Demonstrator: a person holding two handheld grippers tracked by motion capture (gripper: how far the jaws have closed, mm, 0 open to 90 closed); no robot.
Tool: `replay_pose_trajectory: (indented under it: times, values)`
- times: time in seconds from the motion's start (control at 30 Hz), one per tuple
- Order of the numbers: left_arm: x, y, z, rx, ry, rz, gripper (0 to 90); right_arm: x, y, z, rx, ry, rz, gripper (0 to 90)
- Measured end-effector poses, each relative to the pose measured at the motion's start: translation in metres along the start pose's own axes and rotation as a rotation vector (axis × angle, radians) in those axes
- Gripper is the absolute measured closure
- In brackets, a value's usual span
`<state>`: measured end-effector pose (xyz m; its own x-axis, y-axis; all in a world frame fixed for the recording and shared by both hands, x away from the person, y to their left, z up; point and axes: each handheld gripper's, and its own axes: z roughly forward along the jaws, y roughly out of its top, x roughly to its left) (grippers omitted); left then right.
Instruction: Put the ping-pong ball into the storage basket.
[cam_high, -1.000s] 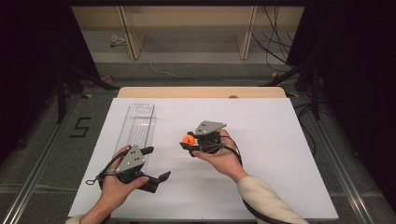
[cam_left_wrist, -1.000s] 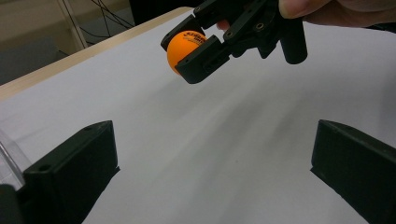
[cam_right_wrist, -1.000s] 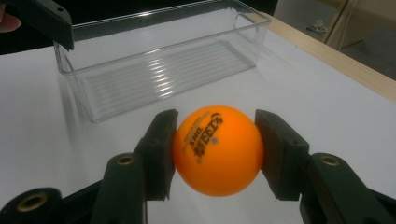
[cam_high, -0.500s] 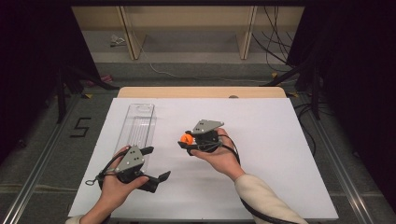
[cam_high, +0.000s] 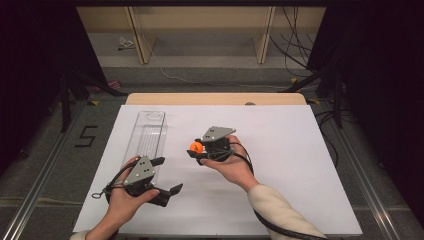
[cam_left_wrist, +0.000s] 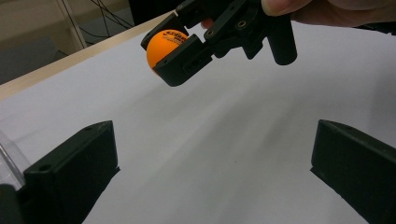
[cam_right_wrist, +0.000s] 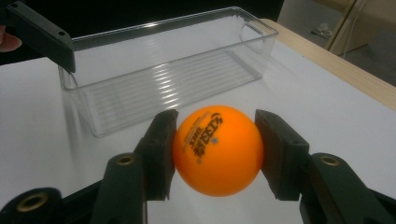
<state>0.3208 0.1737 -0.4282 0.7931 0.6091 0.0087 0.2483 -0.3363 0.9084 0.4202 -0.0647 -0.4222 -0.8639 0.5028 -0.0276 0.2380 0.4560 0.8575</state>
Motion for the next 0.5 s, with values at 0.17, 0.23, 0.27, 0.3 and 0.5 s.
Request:
replay_pose_trajectory:
  times: [0.17, 0.23, 0.27, 0.3, 0.5]
  values:
    - [0.0, 0.0, 0.0, 0.002, -0.002, 0.006, 0.0, 0.001, 0.002, 0.004, 0.005, 0.004, -0.002, 51.5]
    - [0.0, 0.0, 0.0, 0.002, -0.002, 0.006, 0.1, 0.001, 0.003, 0.006, 0.007, 0.004, -0.004, 51.5]
    - [0.0, 0.0, 0.0, 0.002, -0.002, 0.006, 0.1, 0.001, 0.004, 0.007, 0.008, 0.004, -0.004, 51.5]
    - [0.0, 0.0, 0.0, 0.002, -0.003, 0.007, 0.1, 0.001, 0.005, 0.007, 0.008, 0.005, -0.006, 51.5]
    - [-0.001, 0.0, -0.001, 0.002, -0.003, 0.012, 0.3, 0.001, 0.011, 0.012, 0.01, 0.011, -0.007, 51.5]
